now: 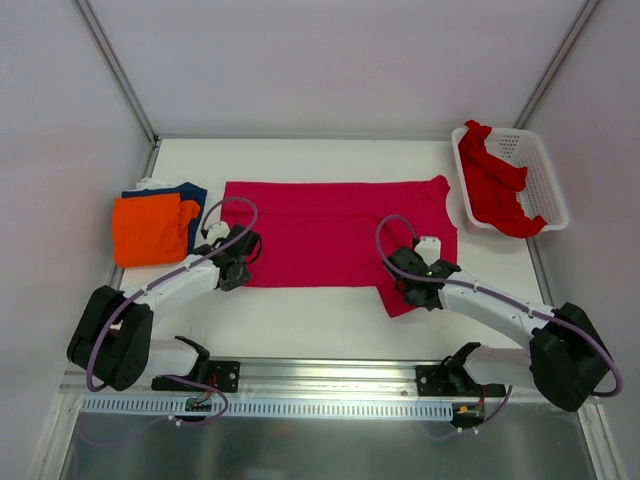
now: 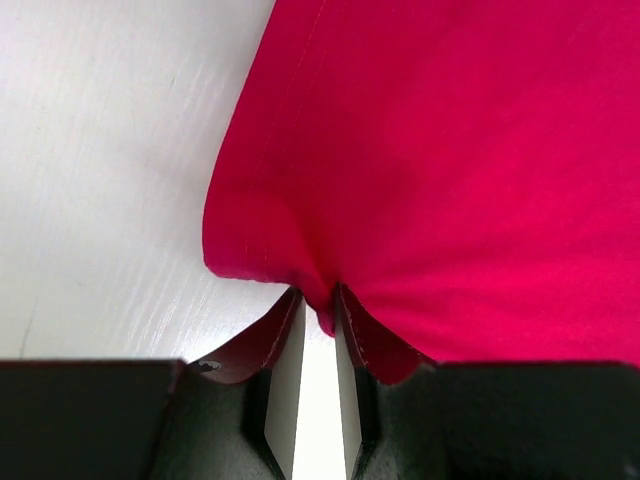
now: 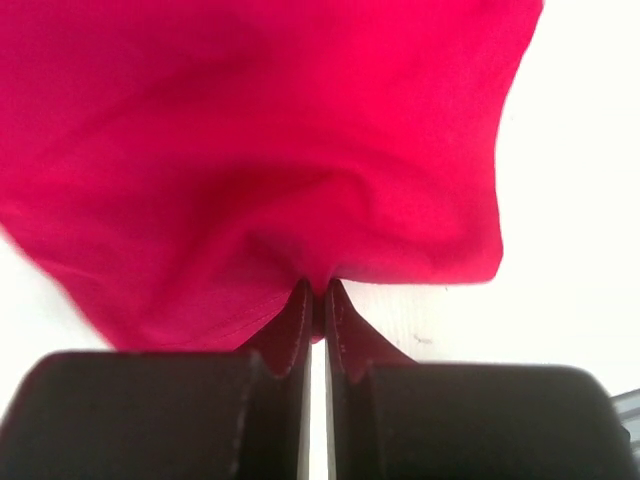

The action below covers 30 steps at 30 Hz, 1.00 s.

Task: Fold and stack the t-shirts
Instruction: Grap the side of the flattened tshirt closest away from the robot with both arms, then fold the other side of the tshirt into a rectangle

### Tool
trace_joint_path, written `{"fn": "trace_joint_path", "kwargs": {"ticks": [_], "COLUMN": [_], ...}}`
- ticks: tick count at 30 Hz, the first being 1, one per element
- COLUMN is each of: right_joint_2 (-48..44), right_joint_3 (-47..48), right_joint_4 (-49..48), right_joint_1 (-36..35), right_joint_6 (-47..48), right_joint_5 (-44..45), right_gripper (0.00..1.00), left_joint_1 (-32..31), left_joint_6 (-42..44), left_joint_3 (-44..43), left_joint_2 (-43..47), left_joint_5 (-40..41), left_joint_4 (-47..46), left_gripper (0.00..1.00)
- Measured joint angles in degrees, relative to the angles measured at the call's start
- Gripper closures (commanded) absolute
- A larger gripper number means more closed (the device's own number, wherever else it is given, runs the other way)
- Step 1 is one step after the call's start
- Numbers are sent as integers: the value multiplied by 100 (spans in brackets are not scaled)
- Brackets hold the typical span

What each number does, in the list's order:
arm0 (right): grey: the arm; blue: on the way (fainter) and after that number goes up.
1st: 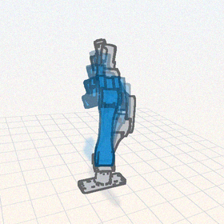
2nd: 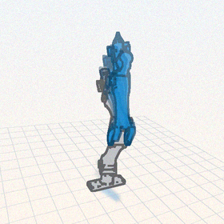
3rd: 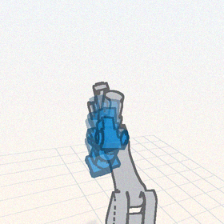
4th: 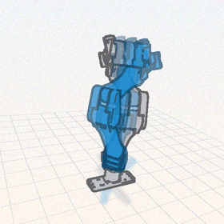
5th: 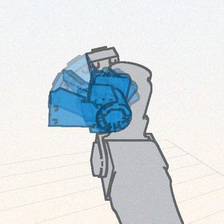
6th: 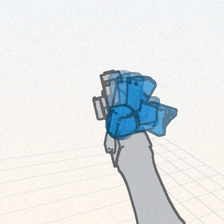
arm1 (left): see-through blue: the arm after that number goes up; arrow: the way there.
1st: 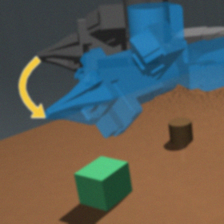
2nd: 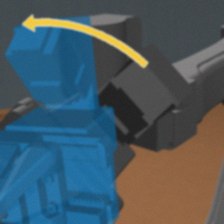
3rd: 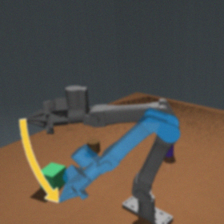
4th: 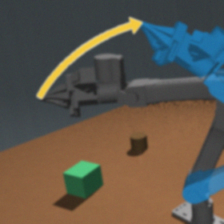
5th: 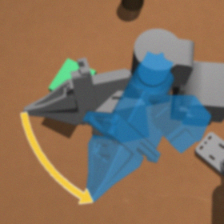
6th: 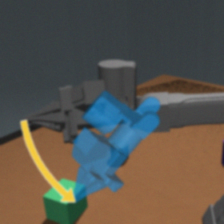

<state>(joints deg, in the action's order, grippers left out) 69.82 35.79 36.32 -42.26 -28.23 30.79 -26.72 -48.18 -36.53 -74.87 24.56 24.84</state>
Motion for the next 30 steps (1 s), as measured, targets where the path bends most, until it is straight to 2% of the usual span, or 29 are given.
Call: {"fn": "trace_joint_path", "kwargs": {"ticks": [7,13,21,23,24,25,30], "right_joint_2": [212,706,1307,1388,1412,1427,1427], "right_joint_3": [798,1357,1993,2140,2199,2238,2249], "right_joint_4": [76,87,-9,-50,-68,-107,-170], "right_joint_1": [0,66,651,754,778,785,785], "right_joint_6": [225,492,1014,1134,1182,1226,1290], "right_joint_5": [330,649,765,754,750,739,603], "right_gripper": [99,99,100,99,99,100,100], "left_joint_1": [2,2,7,7,7,4,7], "left_joint_6": [127,227,439,442,446,468,435], "left_joint_3": [-369,-837,-1335,-1307,-1252,-1180,-796], "left_joint_2": [61,-321,-815,-813,-776,-715,-299], "left_joint_5": [166,323,356,282,273,262,260], "left_joint_4": [205,284,304,334,330,354,608], "left_gripper": [82,83,87,79,67,46,7]}}
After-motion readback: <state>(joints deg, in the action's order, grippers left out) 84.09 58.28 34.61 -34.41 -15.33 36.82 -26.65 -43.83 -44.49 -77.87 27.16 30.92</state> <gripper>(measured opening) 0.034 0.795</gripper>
